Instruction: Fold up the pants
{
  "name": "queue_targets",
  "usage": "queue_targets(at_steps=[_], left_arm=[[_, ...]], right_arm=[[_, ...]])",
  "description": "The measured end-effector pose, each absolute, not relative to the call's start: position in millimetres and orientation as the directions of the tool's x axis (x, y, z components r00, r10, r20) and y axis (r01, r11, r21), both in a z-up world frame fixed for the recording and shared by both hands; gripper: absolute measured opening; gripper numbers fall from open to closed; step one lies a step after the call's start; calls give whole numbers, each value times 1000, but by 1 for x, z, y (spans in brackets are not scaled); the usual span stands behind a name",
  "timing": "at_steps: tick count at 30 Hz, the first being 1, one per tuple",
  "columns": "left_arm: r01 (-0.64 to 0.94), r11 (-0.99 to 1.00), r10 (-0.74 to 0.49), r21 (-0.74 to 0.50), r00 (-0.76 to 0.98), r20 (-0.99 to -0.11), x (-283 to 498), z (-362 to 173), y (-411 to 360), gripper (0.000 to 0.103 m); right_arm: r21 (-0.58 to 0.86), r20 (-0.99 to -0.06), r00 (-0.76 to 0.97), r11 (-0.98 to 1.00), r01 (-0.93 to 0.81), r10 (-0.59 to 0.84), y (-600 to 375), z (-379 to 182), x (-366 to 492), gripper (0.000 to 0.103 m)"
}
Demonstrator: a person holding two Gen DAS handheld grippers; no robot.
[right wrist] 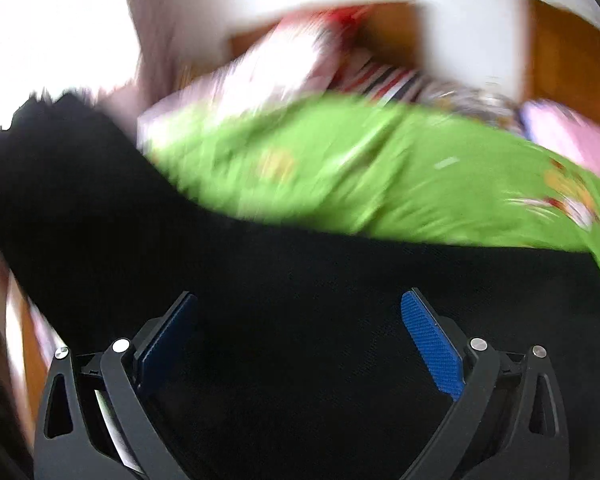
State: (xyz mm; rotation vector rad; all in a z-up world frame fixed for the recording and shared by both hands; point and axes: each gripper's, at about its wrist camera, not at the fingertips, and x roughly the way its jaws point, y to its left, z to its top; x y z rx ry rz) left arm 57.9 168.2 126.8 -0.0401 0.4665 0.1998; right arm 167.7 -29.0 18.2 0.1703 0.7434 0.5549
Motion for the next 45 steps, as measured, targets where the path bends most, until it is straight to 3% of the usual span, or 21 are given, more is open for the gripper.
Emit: queue_targets(at_steps=[3,6,8,10,11,13,16,18,21,23,26,28,34,39,42,44,45], left_arm=[[-28,983,114,183,871,-478,62,104,80,31],[174,931,59,321,796,-603,74,34,0,32],[274,903,29,330,729,-684,79,-2,-26,38],[237,868,98,436,780,-618,67,-12,-40,45],[256,869,75,423,777,-625,64,-8,-39,60],[338,882,-58,328,770,-636,52,8,-25,81],[419,871,-196,256,775,-600,16,36,0,81],[393,904,-238,166,788,-568,4,54,30,81],[165,985,-115,40,822,-557,7,67,103,81],[-2,999,28,45,815,-579,13,63,142,76],[-52,991,112,121,811,-575,5,58,154,68],[-14,987,105,161,813,-573,2,52,147,68],[48,973,97,224,801,-591,12,27,125,73],[93,969,67,229,793,-606,27,11,121,75],[98,967,57,234,816,-576,17,19,121,84],[75,969,72,234,824,-562,15,22,125,86],[62,971,81,233,826,-557,15,24,127,86]], right_arm=[[389,-508,724,874,-292,468,-102,45,162,98],[404,-480,787,894,-195,388,-163,59,154,98],[415,-492,795,898,-144,355,-193,58,148,98],[416,-522,781,902,-118,343,-212,49,144,98],[414,-536,770,903,-116,345,-215,44,143,98],[422,-560,745,899,-119,362,-216,30,141,98],[433,-581,702,886,-163,413,-203,19,139,98],[442,-567,676,867,-231,470,-186,19,132,98],[386,-547,629,833,-397,553,-145,29,117,98],[346,-554,580,799,-492,598,-120,34,107,88],[378,-583,479,742,-554,656,-104,27,96,61],[429,-589,407,696,-575,699,-101,19,84,55],[440,-671,357,736,-514,650,-95,-8,81,54],[570,-617,327,693,-441,716,-98,-19,106,54],[641,-573,319,655,-399,755,-97,-19,120,52],[616,-596,329,680,-398,732,-93,-19,121,15],[609,-596,331,680,-407,732,-91,-18,119,13]])
